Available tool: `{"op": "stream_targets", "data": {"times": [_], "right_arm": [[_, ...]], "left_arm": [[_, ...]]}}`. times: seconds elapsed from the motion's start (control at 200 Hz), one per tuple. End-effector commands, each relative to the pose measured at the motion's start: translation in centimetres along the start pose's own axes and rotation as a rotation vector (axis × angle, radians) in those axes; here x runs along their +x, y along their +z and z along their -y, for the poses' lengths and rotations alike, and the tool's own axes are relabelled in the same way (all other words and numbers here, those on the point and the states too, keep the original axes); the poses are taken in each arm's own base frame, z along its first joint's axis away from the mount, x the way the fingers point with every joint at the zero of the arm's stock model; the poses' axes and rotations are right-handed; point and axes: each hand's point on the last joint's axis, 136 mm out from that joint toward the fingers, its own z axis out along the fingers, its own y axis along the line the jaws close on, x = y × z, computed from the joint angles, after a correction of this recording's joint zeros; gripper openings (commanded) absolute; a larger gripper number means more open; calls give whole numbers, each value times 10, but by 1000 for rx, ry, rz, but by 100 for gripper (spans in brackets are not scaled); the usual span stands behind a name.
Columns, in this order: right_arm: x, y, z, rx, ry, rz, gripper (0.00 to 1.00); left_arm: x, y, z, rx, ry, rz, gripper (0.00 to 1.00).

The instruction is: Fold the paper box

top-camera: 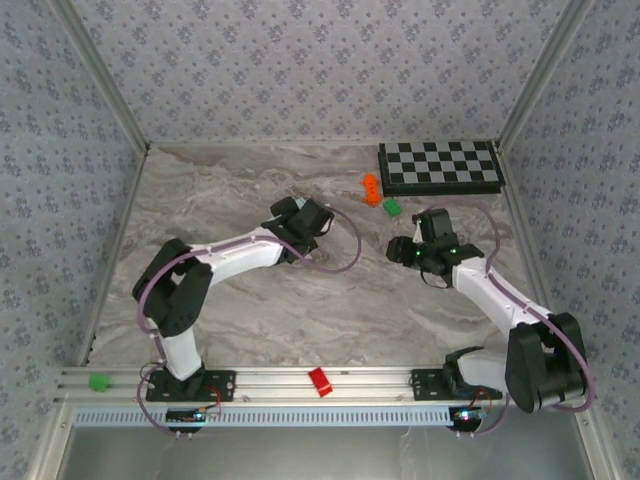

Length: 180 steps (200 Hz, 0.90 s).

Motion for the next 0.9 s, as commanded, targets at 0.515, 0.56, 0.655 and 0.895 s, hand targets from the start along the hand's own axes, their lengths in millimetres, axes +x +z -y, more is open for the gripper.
{"op": "stream_targets", "data": {"times": [0.515,0.56,0.655,0.895], "right_arm": [[-20,4,39,234,-37,13,51],[-25,2,46,273,-39,29,50],[-37,-2,59,325,-26,67,50],[-64,-13,95,396,29,169,51]], "left_arm": [[82,-44,-104,-54,-583,39,100],[96,-45,-110,-73,-632,23,100],[132,-44,-124,-144,-745,-30,100],[212,-36,-142,-293,-1018,-116,100]]}}
